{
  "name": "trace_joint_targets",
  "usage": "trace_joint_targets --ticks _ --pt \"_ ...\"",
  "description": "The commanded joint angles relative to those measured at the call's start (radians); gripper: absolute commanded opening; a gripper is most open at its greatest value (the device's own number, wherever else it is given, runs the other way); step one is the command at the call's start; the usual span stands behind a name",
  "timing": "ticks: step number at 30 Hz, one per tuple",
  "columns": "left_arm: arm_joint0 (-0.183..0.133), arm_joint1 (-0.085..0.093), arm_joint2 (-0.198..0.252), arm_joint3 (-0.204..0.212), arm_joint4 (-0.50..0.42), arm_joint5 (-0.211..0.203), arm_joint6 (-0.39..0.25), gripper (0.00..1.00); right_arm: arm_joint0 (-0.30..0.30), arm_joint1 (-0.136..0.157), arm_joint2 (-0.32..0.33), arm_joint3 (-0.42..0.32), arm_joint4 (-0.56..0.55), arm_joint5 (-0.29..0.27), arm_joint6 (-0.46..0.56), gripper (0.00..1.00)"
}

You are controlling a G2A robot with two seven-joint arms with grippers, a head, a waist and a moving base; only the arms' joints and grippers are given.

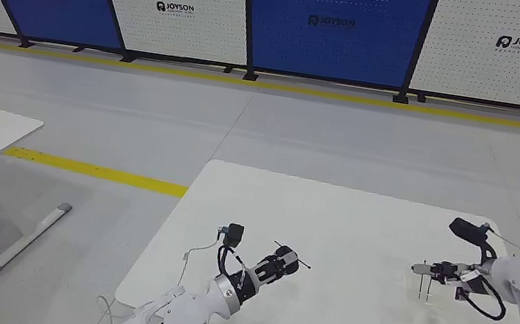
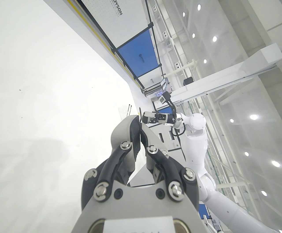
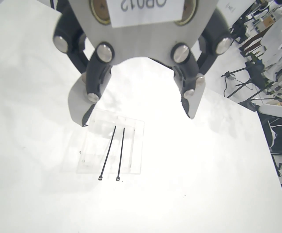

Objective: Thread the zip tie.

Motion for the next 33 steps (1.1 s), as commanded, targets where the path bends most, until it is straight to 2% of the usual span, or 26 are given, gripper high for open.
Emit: trace_joint_targets --ticks 1,6,10,19,26,30,33 --pt "0.000 0.000 0.000 0.000 0.000 0.000 0.000 0.00 0.009 -0.004 -0.010 0.009 -0.002 0.009 0.004 0.47" --pt "0.000 0.000 0.000 0.000 0.000 0.000 0.000 0.00 0.031 -0.014 -0.037 0.037 -0.018 0.048 -0.002 0.47" --pt "0.000 0.000 0.000 0.000 0.000 0.000 0.000 0.00 0.048 -0.022 -0.057 0.058 -0.036 0.078 0.002 0.43" --pt "0.000 0.000 0.000 0.000 0.000 0.000 0.000 0.00 0.100 -0.047 -0.111 0.130 -0.052 0.099 0.012 0.36" --pt "0.000 0.000 0.000 0.000 0.000 0.000 0.000 0.00 0.141 -0.073 -0.160 0.194 -0.060 0.113 0.013 0.36" --pt "0.000 0.000 0.000 0.000 0.000 0.000 0.000 0.00 0.161 -0.087 -0.188 0.221 -0.083 0.149 0.010 0.33" --pt "0.000 0.000 0.000 0.000 0.000 0.000 0.000 0.00 0.174 -0.097 -0.200 0.248 -0.093 0.151 0.006 0.32"
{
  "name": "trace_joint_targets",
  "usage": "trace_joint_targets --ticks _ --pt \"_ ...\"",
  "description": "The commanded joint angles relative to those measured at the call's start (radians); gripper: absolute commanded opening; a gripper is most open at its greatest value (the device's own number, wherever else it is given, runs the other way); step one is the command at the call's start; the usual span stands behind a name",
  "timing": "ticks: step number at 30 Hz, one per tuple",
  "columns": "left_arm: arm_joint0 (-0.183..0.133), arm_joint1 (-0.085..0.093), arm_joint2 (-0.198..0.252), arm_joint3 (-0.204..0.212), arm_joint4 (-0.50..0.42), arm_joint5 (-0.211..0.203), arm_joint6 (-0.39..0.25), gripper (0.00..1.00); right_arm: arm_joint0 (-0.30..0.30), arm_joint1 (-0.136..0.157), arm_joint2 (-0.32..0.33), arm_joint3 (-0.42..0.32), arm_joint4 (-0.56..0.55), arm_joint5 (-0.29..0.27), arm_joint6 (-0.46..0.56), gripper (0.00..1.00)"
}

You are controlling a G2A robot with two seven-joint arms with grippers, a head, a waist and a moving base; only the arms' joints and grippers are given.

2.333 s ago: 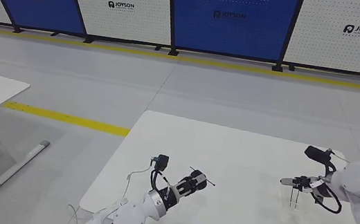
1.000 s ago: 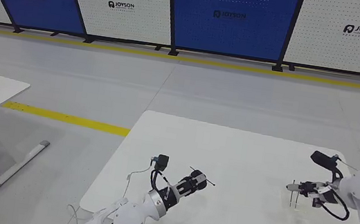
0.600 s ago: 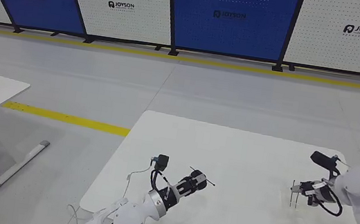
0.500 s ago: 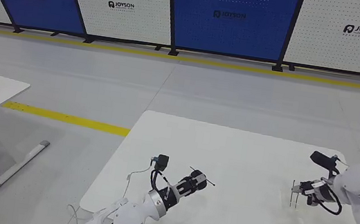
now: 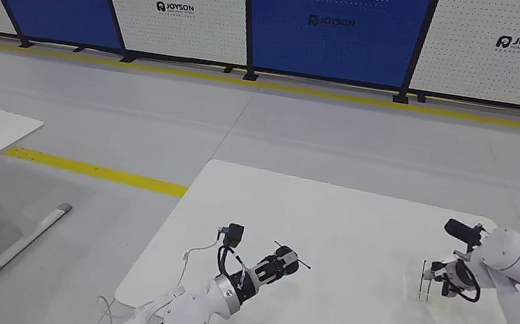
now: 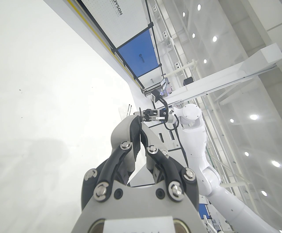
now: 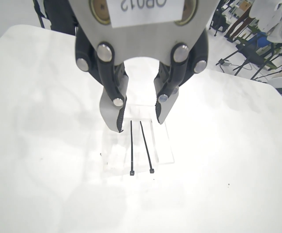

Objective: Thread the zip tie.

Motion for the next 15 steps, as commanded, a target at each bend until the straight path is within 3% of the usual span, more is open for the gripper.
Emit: trace_joint_targets --ticks 1,4,15 --pt "0.000 0.000 0.000 0.000 0.000 0.000 0.000 0.00 0.008 -0.007 -0.006 0.016 -0.005 -0.001 -0.002 0.31" --pt "0.000 0.000 0.000 0.000 0.000 0.000 0.000 0.00 0.018 -0.018 -0.017 0.038 -0.020 -0.001 0.001 0.27" --pt "0.000 0.000 0.000 0.000 0.000 0.000 0.000 0.00 0.047 -0.063 -0.037 0.117 -0.044 -0.001 0.000 0.28"
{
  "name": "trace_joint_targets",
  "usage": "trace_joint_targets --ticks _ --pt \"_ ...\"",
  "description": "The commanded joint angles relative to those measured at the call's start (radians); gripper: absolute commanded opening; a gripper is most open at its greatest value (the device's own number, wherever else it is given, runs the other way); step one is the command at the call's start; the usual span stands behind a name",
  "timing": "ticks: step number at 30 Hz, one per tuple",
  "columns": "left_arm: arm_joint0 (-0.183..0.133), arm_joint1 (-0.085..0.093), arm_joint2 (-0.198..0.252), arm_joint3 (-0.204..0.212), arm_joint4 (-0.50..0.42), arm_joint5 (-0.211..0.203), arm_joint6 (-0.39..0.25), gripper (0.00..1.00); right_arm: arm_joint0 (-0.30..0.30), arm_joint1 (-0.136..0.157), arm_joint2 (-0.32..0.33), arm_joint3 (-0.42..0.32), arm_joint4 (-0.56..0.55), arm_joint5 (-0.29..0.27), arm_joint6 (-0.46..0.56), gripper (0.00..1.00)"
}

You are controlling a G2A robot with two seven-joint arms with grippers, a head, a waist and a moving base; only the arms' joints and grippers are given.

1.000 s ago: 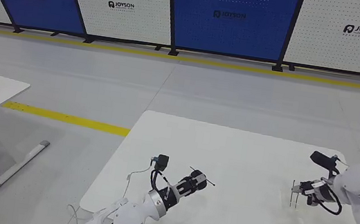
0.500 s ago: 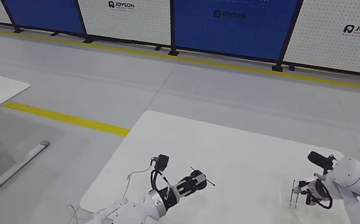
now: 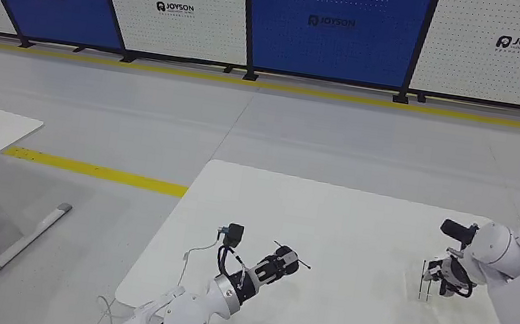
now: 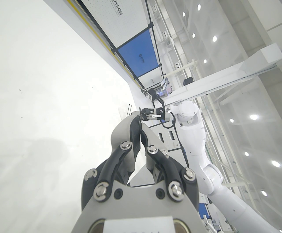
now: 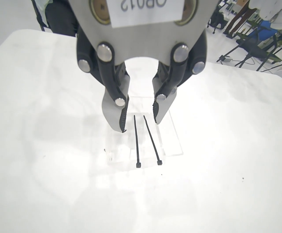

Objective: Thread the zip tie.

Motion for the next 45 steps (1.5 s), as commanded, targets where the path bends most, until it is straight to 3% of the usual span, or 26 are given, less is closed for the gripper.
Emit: trace_joint_targets --ticks 1,6,17,22,45 --pt "0.000 0.000 0.000 0.000 0.000 0.000 0.000 0.00 0.005 -0.007 -0.002 0.014 -0.006 0.000 0.000 0.27" --pt "0.000 0.000 0.000 0.000 0.000 0.000 0.000 0.00 0.020 -0.027 -0.005 0.059 -0.014 0.000 -0.001 0.23" --pt "0.000 0.000 0.000 0.000 0.000 0.000 0.000 0.00 0.050 -0.068 -0.013 0.143 -0.039 0.000 -0.005 0.24" --pt "0.000 0.000 0.000 0.000 0.000 0.000 0.000 0.00 0.064 -0.087 -0.021 0.176 -0.052 0.000 -0.004 0.18" --pt "0.000 0.000 0.000 0.000 0.000 0.000 0.000 0.00 0.118 -0.170 -0.041 0.325 -0.111 0.000 -0.006 0.20"
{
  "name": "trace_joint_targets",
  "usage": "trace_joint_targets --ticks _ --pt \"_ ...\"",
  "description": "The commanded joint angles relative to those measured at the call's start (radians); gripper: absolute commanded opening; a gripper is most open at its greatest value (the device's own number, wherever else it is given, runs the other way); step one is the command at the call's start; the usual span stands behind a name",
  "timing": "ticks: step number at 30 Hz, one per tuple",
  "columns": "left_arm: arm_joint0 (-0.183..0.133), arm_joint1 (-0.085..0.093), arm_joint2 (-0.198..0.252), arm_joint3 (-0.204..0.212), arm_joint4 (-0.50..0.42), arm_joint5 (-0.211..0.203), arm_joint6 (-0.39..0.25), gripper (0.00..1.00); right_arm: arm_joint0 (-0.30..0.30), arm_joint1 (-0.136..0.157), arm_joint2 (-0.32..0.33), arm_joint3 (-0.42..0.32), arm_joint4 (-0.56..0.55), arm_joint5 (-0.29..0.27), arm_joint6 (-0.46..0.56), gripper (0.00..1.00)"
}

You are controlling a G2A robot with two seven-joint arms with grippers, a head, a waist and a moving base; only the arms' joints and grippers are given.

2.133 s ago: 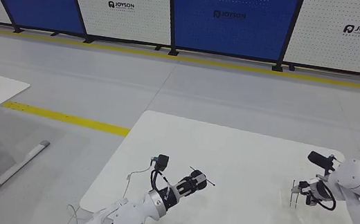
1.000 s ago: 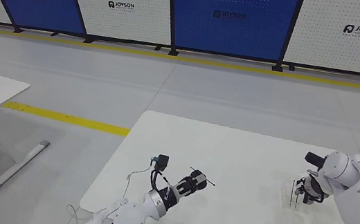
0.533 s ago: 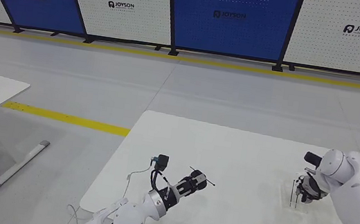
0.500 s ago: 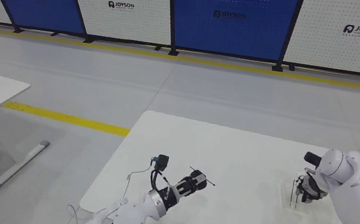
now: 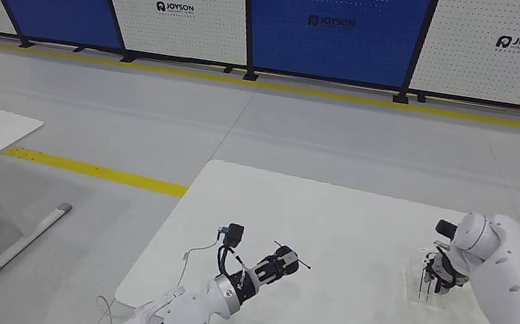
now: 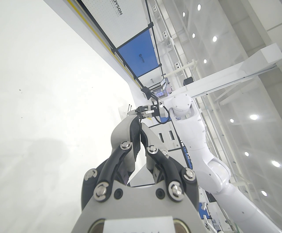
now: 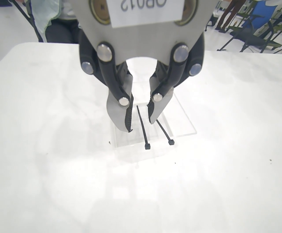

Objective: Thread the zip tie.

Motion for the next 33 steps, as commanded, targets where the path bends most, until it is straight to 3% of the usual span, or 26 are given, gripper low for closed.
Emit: trace_joint_targets --ticks 1,18,20,27,33 --pt "0.000 0.000 0.000 0.000 0.000 0.000 0.000 0.00 0.006 -0.008 -0.001 0.015 -0.005 0.000 0.000 0.20" --pt "0.000 0.000 0.000 0.000 0.000 0.000 0.000 0.00 0.042 -0.063 -0.014 0.121 -0.042 0.000 0.001 0.20" --pt "0.000 0.000 0.000 0.000 0.000 0.000 0.000 0.00 0.046 -0.068 -0.015 0.132 -0.045 0.000 0.001 0.15" --pt "0.000 0.000 0.000 0.000 0.000 0.000 0.000 0.00 0.057 -0.085 -0.020 0.164 -0.052 0.000 -0.001 0.11" --pt "0.000 0.000 0.000 0.000 0.000 0.000 0.000 0.00 0.064 -0.094 -0.021 0.184 -0.055 -0.010 -0.005 0.00"
